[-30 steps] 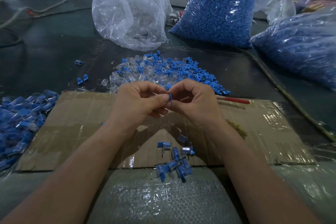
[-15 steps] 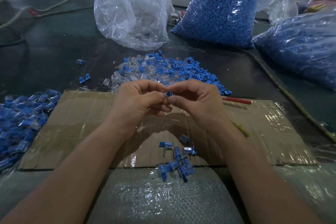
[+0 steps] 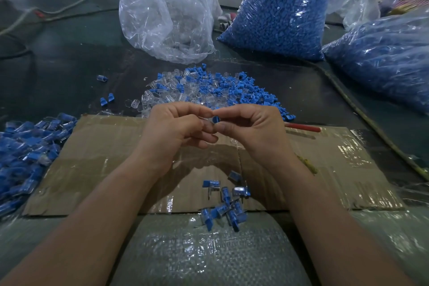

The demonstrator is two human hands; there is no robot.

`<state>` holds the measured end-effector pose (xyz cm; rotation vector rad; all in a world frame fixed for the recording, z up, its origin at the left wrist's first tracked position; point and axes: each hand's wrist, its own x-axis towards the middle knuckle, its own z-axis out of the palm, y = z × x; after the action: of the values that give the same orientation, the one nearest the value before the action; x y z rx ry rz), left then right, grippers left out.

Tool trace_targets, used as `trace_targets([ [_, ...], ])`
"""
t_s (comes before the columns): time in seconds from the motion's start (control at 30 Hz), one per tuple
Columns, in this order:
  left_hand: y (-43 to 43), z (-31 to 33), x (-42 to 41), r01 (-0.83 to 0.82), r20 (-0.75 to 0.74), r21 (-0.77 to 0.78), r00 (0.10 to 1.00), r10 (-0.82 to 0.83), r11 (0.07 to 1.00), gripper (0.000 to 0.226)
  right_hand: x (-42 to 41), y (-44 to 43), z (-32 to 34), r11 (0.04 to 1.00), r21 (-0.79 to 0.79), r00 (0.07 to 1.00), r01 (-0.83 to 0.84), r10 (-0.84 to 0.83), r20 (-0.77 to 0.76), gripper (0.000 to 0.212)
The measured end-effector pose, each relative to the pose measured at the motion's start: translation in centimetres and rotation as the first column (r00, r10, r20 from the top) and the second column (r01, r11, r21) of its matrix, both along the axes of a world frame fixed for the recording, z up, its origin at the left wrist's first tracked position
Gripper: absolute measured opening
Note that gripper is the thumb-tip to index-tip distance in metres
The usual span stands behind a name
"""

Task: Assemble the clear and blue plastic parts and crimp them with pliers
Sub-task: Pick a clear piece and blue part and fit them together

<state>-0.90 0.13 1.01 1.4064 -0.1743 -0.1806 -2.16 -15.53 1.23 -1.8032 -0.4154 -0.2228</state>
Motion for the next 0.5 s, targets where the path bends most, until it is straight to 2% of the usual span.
trace_targets([
  [0.13,0.04,0.07,-0.05,-0.009,-0.005,0.017,1.0,0.009,1.0,0.023,0.14,0.01,-0.25,1.0,-0.013,1.0,0.003,-0.003,0.005,0.029],
  [0.3,0.14,0.08,-0.09,-0.003,-0.006,0.066,1.0,0.003,0.998,0.009,0.23,0.04,-0.33,1.0,-0.012,1.0,-0.004,0.004,0.005,0.027],
  [0.5,0.04,0.16,-0.07,-0.023,-0.023,0.132,0.999,0.026,0.991,0.009,0.21,-0.02,-0.58,0.999,-0.032,0.999,-0.032,0.031,-0.014,0.035],
])
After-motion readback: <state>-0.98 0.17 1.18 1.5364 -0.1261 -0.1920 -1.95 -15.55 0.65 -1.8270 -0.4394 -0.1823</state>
